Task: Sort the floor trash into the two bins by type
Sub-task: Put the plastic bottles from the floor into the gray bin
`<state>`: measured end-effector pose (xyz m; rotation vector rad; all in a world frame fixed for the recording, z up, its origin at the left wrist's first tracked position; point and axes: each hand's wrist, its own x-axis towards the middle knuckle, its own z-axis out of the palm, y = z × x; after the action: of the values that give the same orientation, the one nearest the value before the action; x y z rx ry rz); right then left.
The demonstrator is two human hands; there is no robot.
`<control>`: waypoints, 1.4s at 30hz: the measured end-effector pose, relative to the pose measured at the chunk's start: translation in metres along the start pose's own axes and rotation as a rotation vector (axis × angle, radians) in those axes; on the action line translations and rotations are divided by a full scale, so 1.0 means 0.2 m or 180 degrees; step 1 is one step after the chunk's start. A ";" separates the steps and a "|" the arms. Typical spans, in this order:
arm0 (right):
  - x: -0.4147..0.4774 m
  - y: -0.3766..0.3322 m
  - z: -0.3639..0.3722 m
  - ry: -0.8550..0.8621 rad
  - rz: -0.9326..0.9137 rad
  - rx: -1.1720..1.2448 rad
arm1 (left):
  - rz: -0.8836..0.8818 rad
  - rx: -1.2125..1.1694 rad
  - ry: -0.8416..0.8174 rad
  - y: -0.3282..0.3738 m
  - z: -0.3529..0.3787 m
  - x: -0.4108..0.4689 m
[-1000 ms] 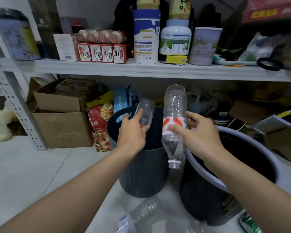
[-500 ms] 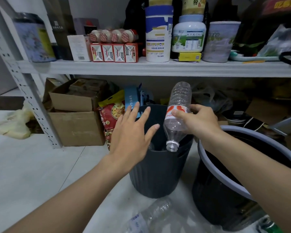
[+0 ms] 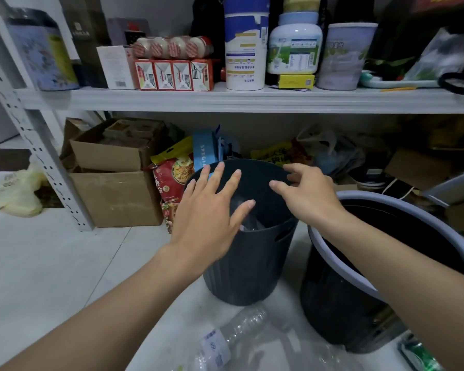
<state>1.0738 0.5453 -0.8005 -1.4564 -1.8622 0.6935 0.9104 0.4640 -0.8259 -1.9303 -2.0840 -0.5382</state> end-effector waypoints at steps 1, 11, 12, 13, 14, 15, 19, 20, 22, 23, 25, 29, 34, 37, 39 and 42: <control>-0.02 0.02 -0.02 -0.0022 -0.0119 -0.0149 | 0.0036 0.0003 -0.0014 0.02 0.01 0.00; -0.25 0.18 -0.31 -0.0134 -0.0946 -0.1993 | 0.0508 -0.0058 -0.0055 0.30 0.03 0.00; -0.28 0.21 -0.36 -0.0119 -0.0967 -0.2112 | 0.0578 -0.0086 -0.0047 0.34 0.03 0.00; -0.31 0.24 -0.41 -0.0094 -0.0941 -0.2221 | 0.0658 -0.0110 -0.0024 0.40 0.03 -0.01; -0.34 0.28 -0.46 -0.0071 -0.0875 -0.2347 | 0.0751 -0.0119 0.0019 0.45 0.03 -0.02; -0.38 0.33 -0.51 -0.0011 -0.0822 -0.2493 | 0.0848 -0.0125 0.0061 0.51 0.03 -0.03; -0.58 0.53 -0.73 0.0234 -0.0688 -0.3010 | 0.1256 -0.0263 0.0026 0.78 0.07 -0.12; -0.64 0.58 -0.78 0.0283 -0.0610 -0.3093 | 0.1350 -0.0314 0.0062 0.85 0.07 -0.14; -0.75 0.66 -0.86 0.0410 -0.0476 -0.3207 | 0.1554 -0.0430 0.0135 0.99 0.09 -0.20; -0.80 0.70 -0.90 0.0498 -0.0447 -0.3254 | 0.1646 -0.0494 0.0163 1.05 0.10 -0.23; -0.90 0.79 -0.95 0.0650 -0.0406 -0.3320 | 0.1778 -0.0636 0.0222 1.17 0.11 -0.30; -1.12 0.96 -1.02 0.0888 -0.0281 -0.3316 | 0.1872 -0.0828 0.0148 1.40 0.15 -0.47; -1.36 1.15 -1.05 0.0958 -0.0146 -0.3187 | 0.1828 -0.0983 0.0032 1.62 0.24 -0.70; -1.48 1.25 -1.04 0.0923 0.0005 -0.3114 | 0.1736 -0.1084 -0.0061 1.72 0.29 -0.83; -1.55 1.32 -1.03 0.0868 0.0092 -0.3075 | 0.1668 -0.1129 -0.0088 1.77 0.31 -0.91; -1.62 1.41 -1.01 0.0802 0.0123 -0.2974 | 0.1592 -0.1073 -0.0111 1.82 0.36 -1.00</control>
<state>1.4545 0.2990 -0.9400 -2.0048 -2.0380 -0.4270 1.2953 0.3340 -0.9391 -2.5469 -1.5025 -0.7736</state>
